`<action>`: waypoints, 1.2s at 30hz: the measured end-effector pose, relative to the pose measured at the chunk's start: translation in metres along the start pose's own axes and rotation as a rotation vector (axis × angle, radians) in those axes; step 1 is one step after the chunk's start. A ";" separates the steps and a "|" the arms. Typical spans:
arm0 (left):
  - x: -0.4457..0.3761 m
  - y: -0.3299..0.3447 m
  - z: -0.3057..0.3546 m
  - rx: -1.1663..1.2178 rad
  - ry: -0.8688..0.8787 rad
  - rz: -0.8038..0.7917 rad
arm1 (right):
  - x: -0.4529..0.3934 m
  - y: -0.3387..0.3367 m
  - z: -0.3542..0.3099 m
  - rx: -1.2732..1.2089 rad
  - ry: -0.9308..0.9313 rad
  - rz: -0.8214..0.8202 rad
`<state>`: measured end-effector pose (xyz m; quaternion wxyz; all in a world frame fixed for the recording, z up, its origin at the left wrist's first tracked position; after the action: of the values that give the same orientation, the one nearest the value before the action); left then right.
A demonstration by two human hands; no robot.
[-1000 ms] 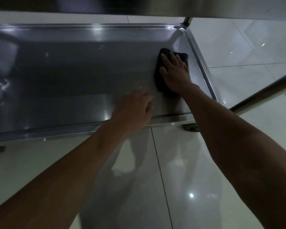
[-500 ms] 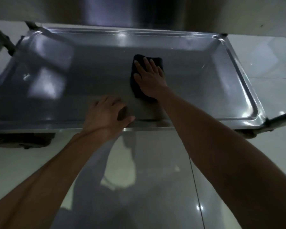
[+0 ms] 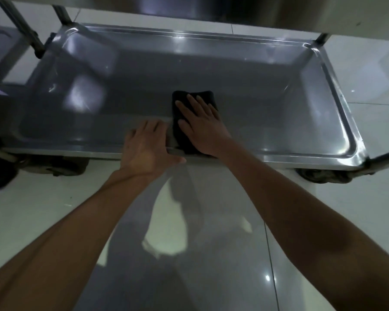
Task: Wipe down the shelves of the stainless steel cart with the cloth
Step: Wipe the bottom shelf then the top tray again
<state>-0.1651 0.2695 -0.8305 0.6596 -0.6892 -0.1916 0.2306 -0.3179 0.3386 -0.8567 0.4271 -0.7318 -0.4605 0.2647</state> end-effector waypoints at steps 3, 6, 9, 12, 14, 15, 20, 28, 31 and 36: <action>0.006 -0.005 0.008 0.026 -0.027 0.005 | 0.021 -0.001 0.003 -0.005 0.030 -0.003; 0.009 -0.012 0.022 -0.023 0.008 0.008 | 0.040 -0.005 0.009 -0.016 0.050 0.019; 0.009 -0.015 0.040 -0.082 0.051 -0.020 | 0.059 -0.013 0.023 -0.005 0.093 0.057; 0.010 -0.013 0.063 -0.138 0.134 -0.020 | 0.074 -0.026 0.042 0.011 0.149 0.091; 0.011 -0.014 0.077 -0.136 0.175 0.015 | 0.084 -0.034 0.058 0.008 0.186 0.102; 0.011 -0.014 0.084 -0.132 0.192 0.039 | 0.090 -0.039 0.066 0.005 0.203 0.114; 0.008 -0.015 0.121 -0.073 0.295 0.084 | 0.119 -0.066 0.107 -0.007 0.278 0.185; -0.005 -0.008 0.194 0.007 0.388 0.084 | 0.156 -0.103 0.160 -0.037 0.369 0.305; -0.008 -0.004 0.221 0.056 0.417 0.076 | 0.167 -0.116 0.180 -0.041 0.389 0.348; -0.014 -0.008 0.243 0.079 0.456 0.102 | 0.188 -0.141 0.214 0.050 0.469 0.441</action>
<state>-0.3153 0.4617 -0.8274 0.6997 -0.7060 0.0065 0.1093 -0.4662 0.6192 -0.8395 0.4717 -0.8442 -0.1731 0.1866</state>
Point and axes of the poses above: each hand's wrist, its own x-axis away from the middle knuckle, its own y-axis out of the palm, z = x × y, the point moved 3 cm from there along -x, towards the middle knuckle, and after that the axes turned 15 degrees about -x, right-handed, at the moved point
